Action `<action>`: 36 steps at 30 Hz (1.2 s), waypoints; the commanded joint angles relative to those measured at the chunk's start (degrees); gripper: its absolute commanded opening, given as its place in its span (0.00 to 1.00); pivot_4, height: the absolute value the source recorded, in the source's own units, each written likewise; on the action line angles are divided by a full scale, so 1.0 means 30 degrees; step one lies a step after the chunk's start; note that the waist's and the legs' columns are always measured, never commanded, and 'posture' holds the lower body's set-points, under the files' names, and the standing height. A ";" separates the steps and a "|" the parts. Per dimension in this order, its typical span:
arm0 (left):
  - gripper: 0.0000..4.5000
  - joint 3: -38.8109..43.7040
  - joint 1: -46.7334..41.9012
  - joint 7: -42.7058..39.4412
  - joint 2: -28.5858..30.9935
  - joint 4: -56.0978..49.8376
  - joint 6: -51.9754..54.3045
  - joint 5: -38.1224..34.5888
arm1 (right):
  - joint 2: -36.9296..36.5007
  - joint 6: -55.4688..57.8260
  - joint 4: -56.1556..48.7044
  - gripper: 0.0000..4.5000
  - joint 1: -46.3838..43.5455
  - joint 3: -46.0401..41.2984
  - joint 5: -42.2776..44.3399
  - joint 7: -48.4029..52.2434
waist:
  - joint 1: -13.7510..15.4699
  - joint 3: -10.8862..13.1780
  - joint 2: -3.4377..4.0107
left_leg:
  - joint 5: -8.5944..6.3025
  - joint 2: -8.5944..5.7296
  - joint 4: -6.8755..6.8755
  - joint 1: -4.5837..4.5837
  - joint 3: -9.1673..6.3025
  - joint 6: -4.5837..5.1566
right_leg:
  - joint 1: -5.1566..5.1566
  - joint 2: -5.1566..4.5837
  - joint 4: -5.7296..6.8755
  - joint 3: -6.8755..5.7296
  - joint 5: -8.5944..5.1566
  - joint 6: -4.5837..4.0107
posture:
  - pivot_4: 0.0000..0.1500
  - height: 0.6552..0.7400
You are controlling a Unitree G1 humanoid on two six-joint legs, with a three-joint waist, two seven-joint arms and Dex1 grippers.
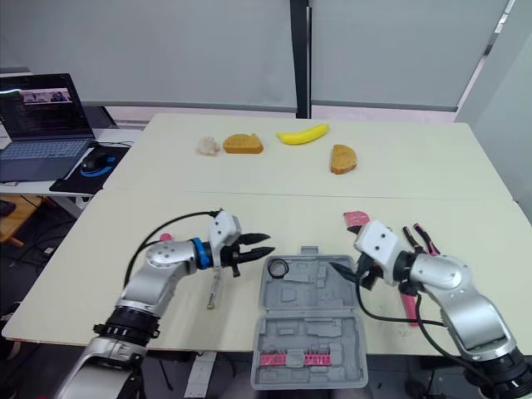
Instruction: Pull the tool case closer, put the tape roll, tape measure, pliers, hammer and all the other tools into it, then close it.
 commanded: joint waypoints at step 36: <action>0.99 0.7462 0.0891 -0.4308 1.1629 0.8410 0.3909 -0.1891 | -0.6933 0.2528 0.6123 1.00 0.4400 -1.1725 0.3958 0.5710 | -0.0006 0.0049 0.0050 | -0.0011 0.0021 -0.0067 -0.0057 0.0037 0.0004 | -0.0090 -0.0040 -0.0022 0.0026 -0.0016 -0.0021 | 1.00 1.00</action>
